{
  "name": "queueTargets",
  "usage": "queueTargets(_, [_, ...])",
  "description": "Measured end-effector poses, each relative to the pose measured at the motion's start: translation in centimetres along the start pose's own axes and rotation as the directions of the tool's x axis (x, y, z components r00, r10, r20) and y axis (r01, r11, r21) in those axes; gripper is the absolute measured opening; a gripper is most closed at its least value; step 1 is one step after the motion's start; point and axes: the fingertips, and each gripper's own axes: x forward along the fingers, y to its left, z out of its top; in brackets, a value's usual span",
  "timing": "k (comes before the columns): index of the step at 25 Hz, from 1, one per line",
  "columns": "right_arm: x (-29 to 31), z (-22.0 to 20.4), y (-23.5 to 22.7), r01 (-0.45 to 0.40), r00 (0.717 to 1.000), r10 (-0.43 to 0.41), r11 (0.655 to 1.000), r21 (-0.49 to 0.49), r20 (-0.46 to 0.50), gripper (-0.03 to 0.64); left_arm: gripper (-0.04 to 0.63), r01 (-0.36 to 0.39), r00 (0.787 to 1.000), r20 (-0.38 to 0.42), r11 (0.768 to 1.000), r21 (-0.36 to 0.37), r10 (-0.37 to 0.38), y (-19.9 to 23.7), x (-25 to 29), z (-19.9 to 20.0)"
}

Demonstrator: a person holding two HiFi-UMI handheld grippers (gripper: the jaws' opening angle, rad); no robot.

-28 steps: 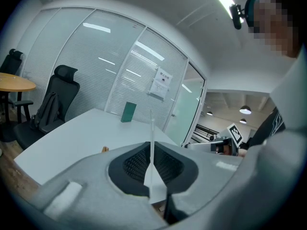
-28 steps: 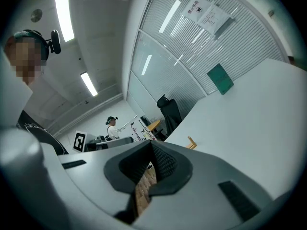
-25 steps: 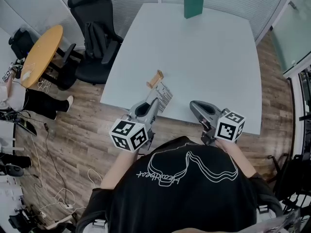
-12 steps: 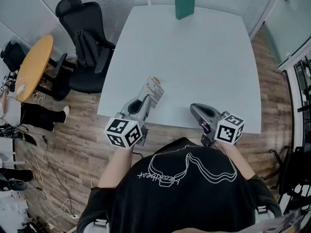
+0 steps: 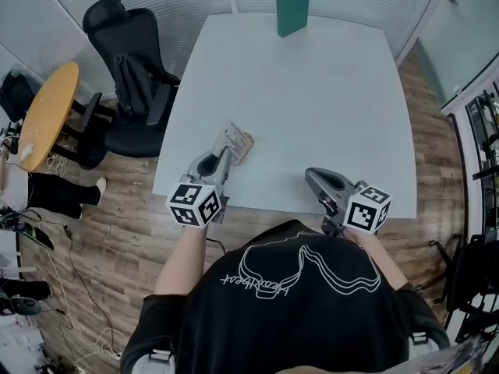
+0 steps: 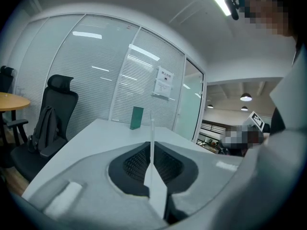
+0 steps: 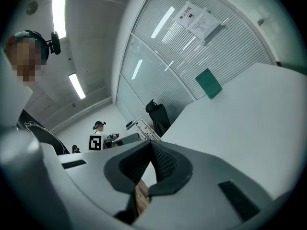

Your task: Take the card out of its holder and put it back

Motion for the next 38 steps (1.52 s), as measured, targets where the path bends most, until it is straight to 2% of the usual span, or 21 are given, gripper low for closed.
queueTargets(9, [-0.2, 0.0, -1.1, 0.038, 0.999, -0.038, 0.999, 0.013, 0.003, 0.009, 0.026, -0.001, 1.000, -0.021, 0.998, 0.062, 0.002, 3.0, 2.4, -1.7])
queueTargets(15, [0.2, -0.1, -1.8, 0.054, 0.999, -0.054, 0.998, 0.035, -0.005, 0.009, 0.026, 0.011, 0.998, -0.070, 0.997, 0.078, -0.005, 4.1, 4.0, -3.2])
queueTargets(38, [2.3, -0.1, -3.3, 0.055, 0.998, -0.053, 0.997, 0.060, -0.043, 0.009, 0.026, 0.060, 0.992, -0.114, 0.997, 0.057, -0.054, 5.7, 6.5, -5.7])
